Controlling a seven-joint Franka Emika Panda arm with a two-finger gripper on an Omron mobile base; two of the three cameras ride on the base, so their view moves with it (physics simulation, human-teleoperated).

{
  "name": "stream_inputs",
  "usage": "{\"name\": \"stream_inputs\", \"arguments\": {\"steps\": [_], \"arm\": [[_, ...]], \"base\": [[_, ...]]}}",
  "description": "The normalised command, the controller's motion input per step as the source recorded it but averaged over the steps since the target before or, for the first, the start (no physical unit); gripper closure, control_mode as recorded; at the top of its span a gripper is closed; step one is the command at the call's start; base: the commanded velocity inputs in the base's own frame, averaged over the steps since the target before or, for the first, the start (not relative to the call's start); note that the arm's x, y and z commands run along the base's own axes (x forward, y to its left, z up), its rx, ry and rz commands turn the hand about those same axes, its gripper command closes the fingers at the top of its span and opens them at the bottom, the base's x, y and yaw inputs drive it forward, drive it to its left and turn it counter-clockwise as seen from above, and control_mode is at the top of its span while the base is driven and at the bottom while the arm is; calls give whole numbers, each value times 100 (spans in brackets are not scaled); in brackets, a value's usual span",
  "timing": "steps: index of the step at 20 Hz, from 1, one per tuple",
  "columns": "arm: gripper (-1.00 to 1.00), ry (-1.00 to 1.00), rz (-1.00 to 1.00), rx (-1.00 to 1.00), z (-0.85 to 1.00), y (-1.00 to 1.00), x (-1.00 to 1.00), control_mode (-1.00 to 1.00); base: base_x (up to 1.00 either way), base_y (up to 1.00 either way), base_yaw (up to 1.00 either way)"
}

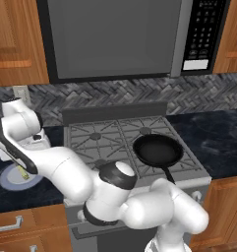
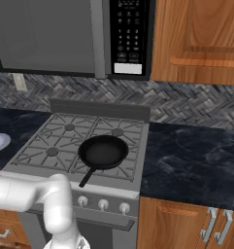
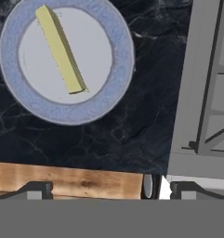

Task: Pick up the butter stick and place it in the pan. Then turn on the burner for the pan.

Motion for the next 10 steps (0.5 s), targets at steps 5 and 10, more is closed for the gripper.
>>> {"name": "stream_inputs", "arguments": {"steps": [5,10], "arm": [[-100,0,0,0,-5,1,0,-100],[-100,0,0,0,0,0,0,-100]], "base": [[0,0,0],[0,0,0]]}}
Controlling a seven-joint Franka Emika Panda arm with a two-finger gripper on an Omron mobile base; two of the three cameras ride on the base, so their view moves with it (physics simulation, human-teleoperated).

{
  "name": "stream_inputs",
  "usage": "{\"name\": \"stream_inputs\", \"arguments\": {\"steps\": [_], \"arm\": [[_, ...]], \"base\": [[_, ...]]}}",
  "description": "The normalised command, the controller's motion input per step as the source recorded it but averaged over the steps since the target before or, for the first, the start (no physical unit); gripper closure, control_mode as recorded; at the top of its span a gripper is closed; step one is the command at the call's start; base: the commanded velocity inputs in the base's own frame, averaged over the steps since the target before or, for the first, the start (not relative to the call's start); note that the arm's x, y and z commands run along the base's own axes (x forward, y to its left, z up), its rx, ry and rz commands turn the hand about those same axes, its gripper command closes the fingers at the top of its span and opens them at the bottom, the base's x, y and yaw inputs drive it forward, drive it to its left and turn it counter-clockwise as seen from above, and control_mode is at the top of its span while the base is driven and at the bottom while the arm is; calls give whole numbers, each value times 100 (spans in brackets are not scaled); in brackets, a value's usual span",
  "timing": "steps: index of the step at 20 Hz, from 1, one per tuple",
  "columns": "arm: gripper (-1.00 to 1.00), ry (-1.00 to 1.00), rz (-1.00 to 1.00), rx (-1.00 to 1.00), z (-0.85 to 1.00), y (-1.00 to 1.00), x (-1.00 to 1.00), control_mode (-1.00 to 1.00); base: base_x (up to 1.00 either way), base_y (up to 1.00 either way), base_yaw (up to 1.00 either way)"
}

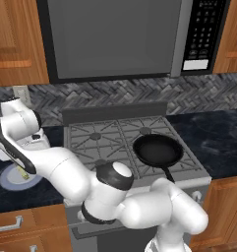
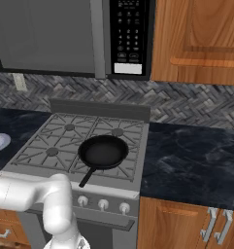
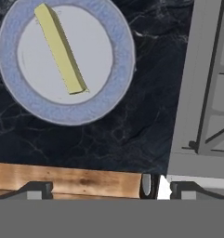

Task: Pick up the butter stick and place it in the pan. Then turn on the burner for the pan.

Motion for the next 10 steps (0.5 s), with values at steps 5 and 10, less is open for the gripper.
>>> {"name": "stream_inputs", "arguments": {"steps": [5,10], "arm": [[-100,0,0,0,-25,0,12,-100],[-100,-1,0,1,-31,0,16,-100]], "base": [[0,0,0],[0,0,0]]}}
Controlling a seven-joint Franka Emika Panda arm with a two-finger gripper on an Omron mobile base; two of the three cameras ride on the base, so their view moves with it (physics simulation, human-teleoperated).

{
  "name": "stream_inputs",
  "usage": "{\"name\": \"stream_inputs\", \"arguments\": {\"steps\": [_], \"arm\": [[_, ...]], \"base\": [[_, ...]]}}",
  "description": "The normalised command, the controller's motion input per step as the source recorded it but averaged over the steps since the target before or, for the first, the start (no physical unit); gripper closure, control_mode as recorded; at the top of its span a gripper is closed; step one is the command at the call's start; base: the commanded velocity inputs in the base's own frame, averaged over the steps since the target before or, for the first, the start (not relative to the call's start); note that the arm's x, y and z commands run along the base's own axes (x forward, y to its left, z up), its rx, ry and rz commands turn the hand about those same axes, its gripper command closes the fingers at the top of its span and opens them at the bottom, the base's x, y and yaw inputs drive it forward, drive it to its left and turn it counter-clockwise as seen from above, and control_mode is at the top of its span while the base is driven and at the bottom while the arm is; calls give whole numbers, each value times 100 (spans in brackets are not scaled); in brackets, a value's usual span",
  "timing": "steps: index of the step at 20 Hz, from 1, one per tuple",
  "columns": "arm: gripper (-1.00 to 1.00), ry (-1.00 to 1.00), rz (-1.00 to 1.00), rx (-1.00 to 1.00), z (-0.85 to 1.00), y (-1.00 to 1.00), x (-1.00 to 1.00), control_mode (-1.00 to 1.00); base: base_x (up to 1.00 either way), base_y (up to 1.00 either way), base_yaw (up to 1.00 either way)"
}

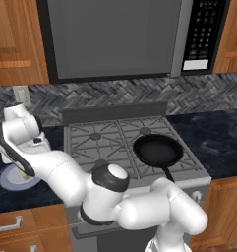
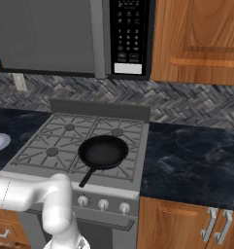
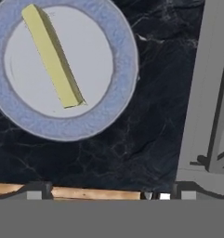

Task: Pick up the butter stick and place it in the pan. Then turn on the burner for the pan.

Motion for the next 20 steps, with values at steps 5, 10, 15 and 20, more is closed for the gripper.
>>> {"name": "stream_inputs", "arguments": {"steps": [5,10,15,20], "arm": [[-100,-9,0,0,-24,0,18,-100],[-100,-23,5,2,-22,0,8,-100],[-100,-7,4,13,-18,0,16,-100],[-100,0,5,18,-12,0,21,-100]], "base": [[0,0,0],[0,0,0],[0,0,0],[0,0,0]]}}
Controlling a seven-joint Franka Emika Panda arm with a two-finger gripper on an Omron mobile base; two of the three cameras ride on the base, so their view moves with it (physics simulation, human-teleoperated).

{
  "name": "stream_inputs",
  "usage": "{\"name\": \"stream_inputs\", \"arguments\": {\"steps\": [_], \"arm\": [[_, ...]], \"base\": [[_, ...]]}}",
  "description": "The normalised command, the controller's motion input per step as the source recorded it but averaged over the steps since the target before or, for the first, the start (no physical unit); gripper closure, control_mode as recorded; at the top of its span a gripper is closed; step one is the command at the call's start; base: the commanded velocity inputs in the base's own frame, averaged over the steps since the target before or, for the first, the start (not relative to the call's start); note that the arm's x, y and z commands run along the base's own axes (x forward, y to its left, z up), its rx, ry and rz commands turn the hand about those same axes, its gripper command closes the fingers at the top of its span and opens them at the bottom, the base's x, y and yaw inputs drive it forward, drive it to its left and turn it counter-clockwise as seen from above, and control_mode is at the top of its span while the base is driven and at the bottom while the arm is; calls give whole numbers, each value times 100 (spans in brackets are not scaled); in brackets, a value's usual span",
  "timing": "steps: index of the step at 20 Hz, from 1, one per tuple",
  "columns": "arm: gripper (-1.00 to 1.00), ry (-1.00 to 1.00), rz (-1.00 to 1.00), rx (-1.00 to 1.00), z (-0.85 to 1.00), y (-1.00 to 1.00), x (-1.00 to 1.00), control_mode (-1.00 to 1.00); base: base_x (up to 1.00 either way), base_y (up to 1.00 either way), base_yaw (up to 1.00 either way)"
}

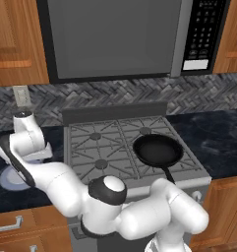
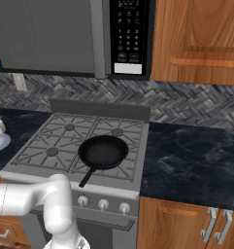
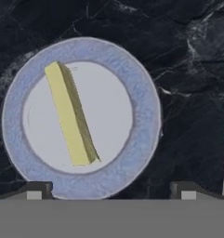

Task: Pick up the butter stick and place it in the pan. Then turn on the burner for the pan.

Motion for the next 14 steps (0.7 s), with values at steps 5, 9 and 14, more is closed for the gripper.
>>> {"name": "stream_inputs", "arguments": {"steps": [5,9,14], "arm": [[-100,0,3,8,-13,2,14,-100],[-100,0,0,0,-20,23,5,-100],[-100,0,0,0,-5,32,11,-100]], "base": [[0,0,0],[0,0,0],[0,0,0]]}}
